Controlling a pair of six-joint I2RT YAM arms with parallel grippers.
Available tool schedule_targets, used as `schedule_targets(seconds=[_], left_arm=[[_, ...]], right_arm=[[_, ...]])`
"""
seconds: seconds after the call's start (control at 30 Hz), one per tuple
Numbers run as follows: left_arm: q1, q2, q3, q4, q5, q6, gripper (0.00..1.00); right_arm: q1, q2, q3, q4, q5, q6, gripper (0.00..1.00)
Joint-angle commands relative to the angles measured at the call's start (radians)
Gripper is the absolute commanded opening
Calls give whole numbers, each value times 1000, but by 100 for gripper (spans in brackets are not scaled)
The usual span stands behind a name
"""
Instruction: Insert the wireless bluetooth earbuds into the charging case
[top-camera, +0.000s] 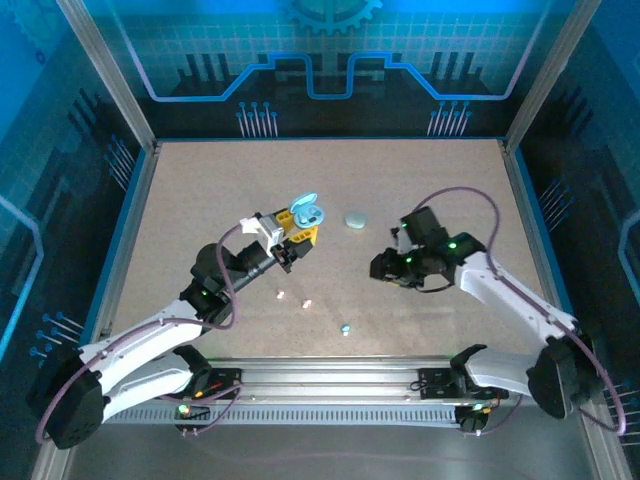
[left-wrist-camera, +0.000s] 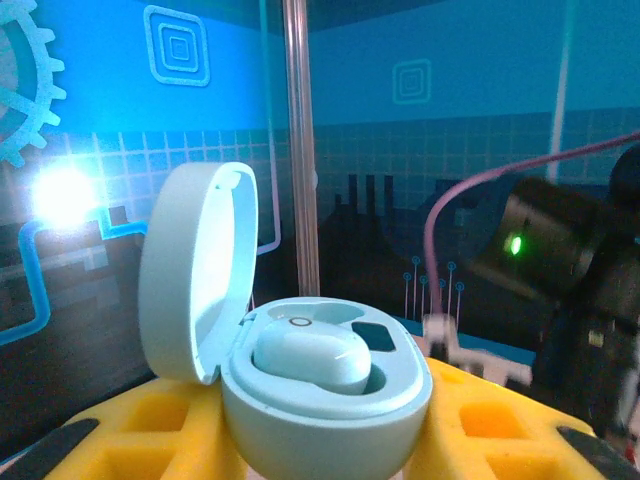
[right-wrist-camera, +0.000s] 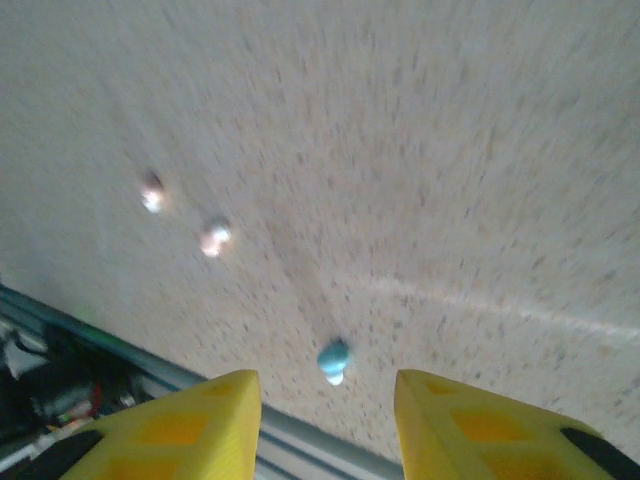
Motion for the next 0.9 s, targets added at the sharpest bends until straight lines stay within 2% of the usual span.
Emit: schedule_targets(seconds=[0.0,0.2,0.4,0.63,0.87], left_arm=[[-4,-27,3,-19,-23,22,27],[-4,-44,4,-30,-21,25,27],[-4,-48,3,-33,-14,23,27],[-4,-57,7,-54,1,23,27],[-3,-60,4,-57,-1,25,27]], right_arm=[[101,61,-37,0,0,75,40],[244,152,-94,115,41,210,44],[340,242,-104,198,68,292,45],[388,340,-82,245,87,338,45],[390,354,-57,216,125,320,41]])
